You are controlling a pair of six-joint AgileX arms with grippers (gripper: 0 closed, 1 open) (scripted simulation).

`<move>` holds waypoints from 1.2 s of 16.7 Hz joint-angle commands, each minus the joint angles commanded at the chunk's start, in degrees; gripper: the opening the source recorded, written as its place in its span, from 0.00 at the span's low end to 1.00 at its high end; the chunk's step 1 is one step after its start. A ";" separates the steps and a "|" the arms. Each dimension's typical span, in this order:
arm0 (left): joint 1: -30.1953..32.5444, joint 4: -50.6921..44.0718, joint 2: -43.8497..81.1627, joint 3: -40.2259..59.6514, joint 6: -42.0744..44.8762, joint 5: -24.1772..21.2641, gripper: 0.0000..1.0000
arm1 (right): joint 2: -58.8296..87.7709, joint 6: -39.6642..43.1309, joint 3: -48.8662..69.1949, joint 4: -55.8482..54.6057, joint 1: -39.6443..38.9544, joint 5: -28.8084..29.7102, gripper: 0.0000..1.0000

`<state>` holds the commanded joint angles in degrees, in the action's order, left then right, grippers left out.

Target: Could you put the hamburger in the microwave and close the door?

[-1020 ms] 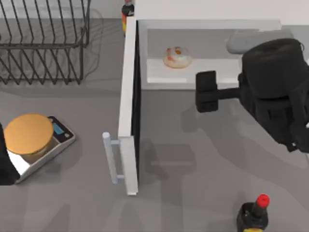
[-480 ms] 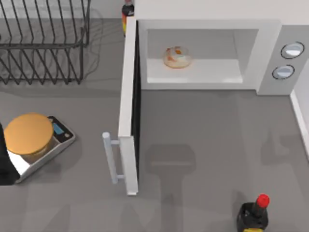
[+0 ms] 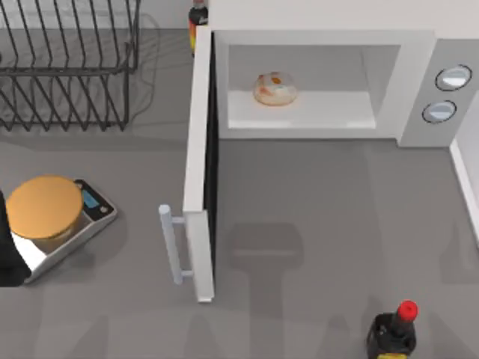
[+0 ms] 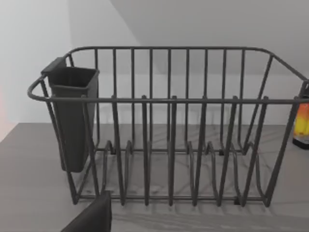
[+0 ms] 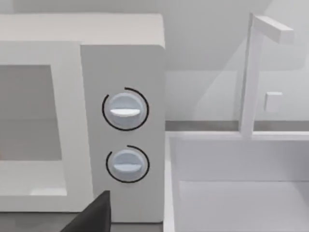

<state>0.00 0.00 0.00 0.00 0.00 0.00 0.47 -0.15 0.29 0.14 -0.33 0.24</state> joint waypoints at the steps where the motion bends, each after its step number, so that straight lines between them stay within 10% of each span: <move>1: 0.00 0.00 0.00 0.00 0.00 0.00 1.00 | -0.47 0.15 -0.29 -0.14 0.33 -0.24 1.00; 5: 0.00 0.00 0.00 0.00 0.00 0.00 1.00 | -0.47 0.15 -0.29 -0.14 0.33 -0.24 1.00; 18: 0.00 0.00 0.00 0.00 0.00 0.00 0.02 | -0.47 0.15 -0.29 -0.14 0.33 -0.24 1.00; 20: 0.00 0.00 0.00 0.00 0.00 0.00 0.00 | -0.47 0.15 -0.29 -0.14 0.33 -0.24 1.00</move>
<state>0.00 0.00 0.00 0.00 0.00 0.00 0.00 0.00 0.00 0.00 0.00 0.00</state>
